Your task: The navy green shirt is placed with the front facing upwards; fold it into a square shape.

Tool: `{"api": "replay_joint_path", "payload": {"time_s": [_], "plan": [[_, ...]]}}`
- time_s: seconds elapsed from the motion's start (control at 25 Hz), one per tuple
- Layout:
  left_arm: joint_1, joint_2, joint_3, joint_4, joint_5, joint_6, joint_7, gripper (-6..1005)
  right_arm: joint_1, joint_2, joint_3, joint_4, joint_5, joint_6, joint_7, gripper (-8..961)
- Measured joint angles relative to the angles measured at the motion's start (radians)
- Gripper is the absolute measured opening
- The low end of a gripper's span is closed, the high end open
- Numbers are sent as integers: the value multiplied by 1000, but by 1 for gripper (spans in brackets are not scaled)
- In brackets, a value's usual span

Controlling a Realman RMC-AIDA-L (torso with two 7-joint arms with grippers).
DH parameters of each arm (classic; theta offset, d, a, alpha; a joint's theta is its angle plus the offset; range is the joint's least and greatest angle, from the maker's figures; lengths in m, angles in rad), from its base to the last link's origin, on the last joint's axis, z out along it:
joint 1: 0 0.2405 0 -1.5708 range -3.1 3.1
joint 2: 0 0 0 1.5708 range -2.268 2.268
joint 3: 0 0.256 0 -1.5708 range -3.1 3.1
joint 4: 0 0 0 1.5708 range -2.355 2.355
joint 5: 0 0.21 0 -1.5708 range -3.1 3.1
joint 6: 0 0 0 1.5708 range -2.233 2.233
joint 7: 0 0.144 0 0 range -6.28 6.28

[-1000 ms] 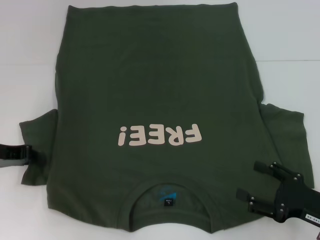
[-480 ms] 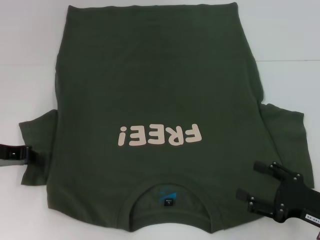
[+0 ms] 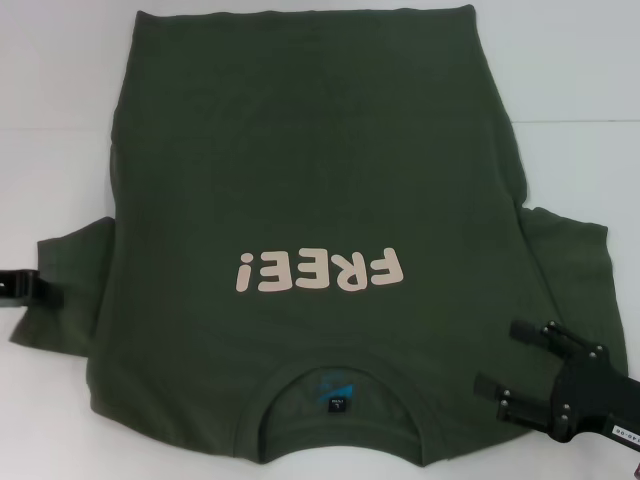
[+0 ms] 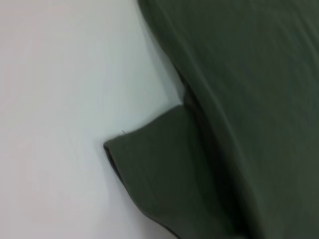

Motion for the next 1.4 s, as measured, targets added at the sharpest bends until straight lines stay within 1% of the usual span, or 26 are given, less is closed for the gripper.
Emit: {"api": "replay_joint_path", "payload": {"time_s": [0.28,0.56,0.72,0.84,0.96,1.08,1.24,1.4], "plan": [[-8,15,0,44,1,5,-7,37,0,0,4,0,0,-3,0,929],[-34,33,-1,69,7,18,-18,37,0,0,5,0,1,-3,0,928],[-44,38,-2,89,7,41,-27,37,0,0,12,0,2,-3,0,928],[-50,38,-6,108,0,80,-42,38,0,0,15,0,2,-3,0,928],[-58,32,-10,127,-11,114,-56,38,0,0,16,0,2,-1,0,928],[-61,25,-7,146,-51,135,-69,38,0,0,16,0,2,-1,0,928],[-74,23,-2,161,-89,168,-82,38,-2,0,16,0,2,-5,0,928],[-92,6,11,177,-97,189,-84,38,-8,0,16,0,2,-7,0,928]]}}
